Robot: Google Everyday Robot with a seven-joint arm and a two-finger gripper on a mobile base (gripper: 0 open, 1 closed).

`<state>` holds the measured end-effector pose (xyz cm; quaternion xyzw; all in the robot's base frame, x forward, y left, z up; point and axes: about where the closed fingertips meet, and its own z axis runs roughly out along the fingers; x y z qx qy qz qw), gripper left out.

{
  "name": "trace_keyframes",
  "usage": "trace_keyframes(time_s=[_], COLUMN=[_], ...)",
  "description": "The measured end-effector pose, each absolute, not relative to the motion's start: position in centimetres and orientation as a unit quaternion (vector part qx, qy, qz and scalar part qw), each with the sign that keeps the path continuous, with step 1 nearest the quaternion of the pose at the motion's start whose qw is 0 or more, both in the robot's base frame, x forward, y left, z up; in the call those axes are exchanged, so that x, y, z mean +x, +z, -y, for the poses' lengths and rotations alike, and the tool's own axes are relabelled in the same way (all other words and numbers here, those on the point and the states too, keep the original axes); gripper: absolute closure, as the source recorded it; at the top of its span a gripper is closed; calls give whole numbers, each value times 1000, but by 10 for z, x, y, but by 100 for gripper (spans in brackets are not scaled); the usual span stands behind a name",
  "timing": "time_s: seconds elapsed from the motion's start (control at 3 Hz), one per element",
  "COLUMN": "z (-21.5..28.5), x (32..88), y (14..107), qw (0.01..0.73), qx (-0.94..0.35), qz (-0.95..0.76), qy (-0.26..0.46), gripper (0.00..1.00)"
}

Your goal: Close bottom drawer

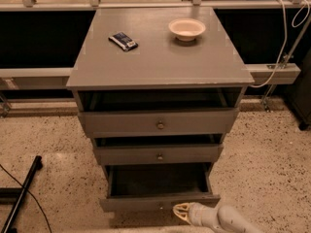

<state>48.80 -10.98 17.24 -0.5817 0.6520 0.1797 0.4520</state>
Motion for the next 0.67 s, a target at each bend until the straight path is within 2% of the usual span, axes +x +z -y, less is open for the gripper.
trace_keyframes(time_s=[0.67], z=[104], x=[522], y=[143], qw=[467], qx=[-567], qz=[-662], qy=[149], gripper=[100])
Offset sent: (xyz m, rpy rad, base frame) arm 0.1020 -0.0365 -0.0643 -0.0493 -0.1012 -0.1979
